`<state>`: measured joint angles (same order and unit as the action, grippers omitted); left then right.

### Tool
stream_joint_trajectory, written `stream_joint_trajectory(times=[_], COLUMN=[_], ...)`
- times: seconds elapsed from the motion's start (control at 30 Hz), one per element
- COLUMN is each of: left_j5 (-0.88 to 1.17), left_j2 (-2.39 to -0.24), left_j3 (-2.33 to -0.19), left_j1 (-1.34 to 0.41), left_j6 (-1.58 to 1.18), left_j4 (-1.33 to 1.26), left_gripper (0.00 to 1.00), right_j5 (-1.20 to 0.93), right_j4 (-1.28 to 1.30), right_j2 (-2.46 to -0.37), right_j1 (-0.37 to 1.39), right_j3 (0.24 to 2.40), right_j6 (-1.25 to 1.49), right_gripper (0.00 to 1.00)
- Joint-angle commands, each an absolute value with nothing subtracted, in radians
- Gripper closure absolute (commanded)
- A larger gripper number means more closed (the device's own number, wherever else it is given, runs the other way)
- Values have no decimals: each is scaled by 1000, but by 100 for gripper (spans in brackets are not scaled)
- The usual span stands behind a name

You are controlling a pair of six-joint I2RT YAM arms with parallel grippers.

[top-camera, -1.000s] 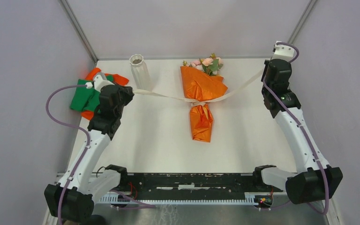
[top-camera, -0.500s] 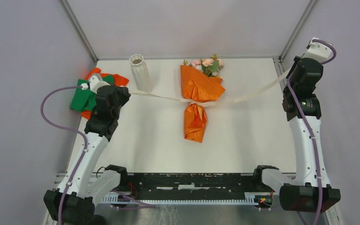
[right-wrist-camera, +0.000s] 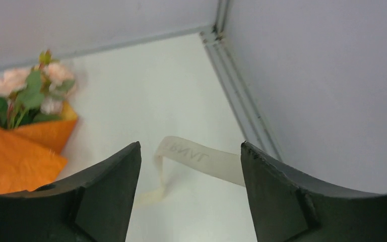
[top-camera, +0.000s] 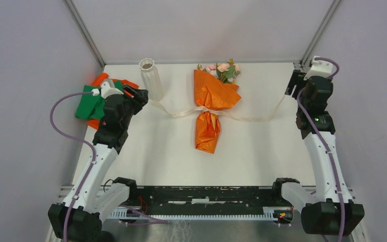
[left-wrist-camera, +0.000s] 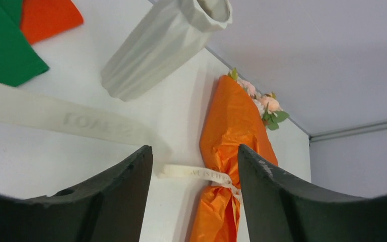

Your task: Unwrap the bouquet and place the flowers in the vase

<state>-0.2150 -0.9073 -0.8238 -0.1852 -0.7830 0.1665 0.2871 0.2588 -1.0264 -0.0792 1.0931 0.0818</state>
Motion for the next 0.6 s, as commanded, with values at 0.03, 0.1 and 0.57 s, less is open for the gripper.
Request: stream_joint_trajectory(times=[0.03, 0.1, 0.57], left_j5=[-59, -111, -138], left_j2=[-952, -984, -1456], left_j3=[-821, -838, -872], left_j1=[-250, -332, -615], left_j6=[-698, -667, -676], left_j4=[10, 3, -227], left_gripper=[26, 26, 27], right_j5=[210, 236, 237], right_j4=[178, 168, 78], right_j2=[-1049, -1097, -1510], right_j1=[120, 221, 584], right_j3=[997, 991, 1076], right_j6=[43, 27, 25], right_gripper=[21, 22, 44])
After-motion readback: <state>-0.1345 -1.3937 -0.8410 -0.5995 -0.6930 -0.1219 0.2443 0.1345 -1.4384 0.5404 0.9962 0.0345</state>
